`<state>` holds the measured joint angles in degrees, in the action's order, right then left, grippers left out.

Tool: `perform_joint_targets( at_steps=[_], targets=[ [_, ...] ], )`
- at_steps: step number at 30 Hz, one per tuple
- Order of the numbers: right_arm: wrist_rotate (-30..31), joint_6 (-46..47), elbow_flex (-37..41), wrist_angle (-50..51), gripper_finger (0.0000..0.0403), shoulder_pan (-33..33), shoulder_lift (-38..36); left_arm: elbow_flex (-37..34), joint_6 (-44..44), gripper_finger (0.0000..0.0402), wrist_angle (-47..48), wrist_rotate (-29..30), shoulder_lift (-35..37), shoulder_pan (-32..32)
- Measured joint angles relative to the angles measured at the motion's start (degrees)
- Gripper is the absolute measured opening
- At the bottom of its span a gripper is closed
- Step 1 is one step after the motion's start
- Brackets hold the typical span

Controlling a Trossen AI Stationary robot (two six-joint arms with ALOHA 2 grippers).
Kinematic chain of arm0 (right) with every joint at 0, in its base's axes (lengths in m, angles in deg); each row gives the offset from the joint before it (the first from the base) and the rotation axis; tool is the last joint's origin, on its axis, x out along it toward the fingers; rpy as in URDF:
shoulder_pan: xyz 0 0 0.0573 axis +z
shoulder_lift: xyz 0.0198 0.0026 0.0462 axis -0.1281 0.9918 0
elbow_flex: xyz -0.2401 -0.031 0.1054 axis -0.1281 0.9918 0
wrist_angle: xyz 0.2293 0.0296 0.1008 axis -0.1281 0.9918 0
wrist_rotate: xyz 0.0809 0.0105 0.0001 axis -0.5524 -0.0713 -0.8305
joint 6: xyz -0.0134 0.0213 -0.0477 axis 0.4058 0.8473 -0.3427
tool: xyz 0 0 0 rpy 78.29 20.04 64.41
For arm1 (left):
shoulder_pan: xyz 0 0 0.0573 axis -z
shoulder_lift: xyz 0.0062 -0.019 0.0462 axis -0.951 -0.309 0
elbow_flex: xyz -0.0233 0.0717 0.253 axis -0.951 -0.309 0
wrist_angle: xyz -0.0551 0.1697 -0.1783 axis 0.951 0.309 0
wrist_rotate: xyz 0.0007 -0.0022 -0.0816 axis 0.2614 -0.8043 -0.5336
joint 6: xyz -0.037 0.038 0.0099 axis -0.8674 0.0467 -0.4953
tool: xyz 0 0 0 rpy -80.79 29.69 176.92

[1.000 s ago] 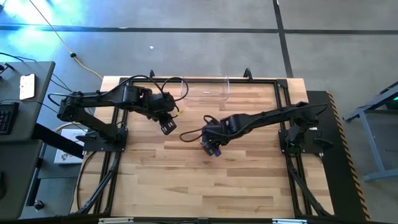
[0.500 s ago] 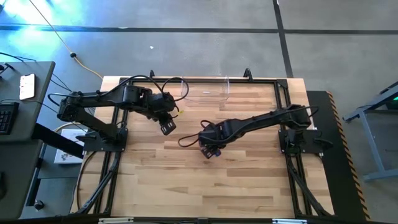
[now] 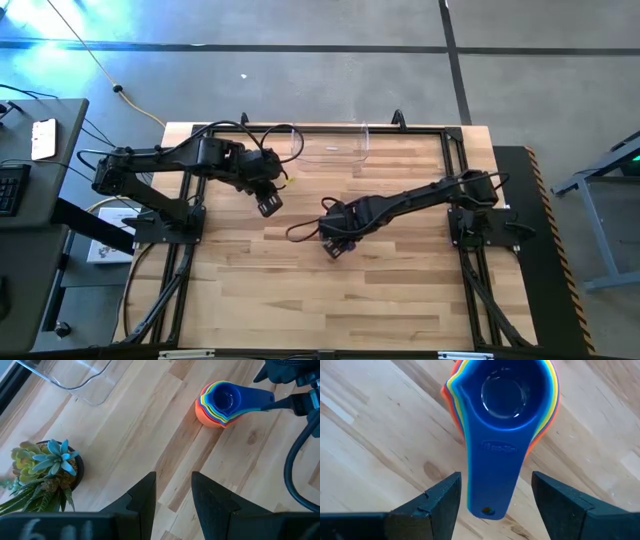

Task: Nest measuring cups in basket
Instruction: Put the nested measuring cups into the transparent bin

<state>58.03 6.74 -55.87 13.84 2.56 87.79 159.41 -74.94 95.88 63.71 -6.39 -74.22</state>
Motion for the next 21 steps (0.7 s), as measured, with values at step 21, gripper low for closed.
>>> perform_joint_targets(
  at_steps=[21],
  targets=[
    [-4.97,-1.73,0.04,-0.85,0.0234,-0.66,2.93,0.00,-0.01,0.0113,-0.08,0.04,-0.02,0.00]
  ],
)
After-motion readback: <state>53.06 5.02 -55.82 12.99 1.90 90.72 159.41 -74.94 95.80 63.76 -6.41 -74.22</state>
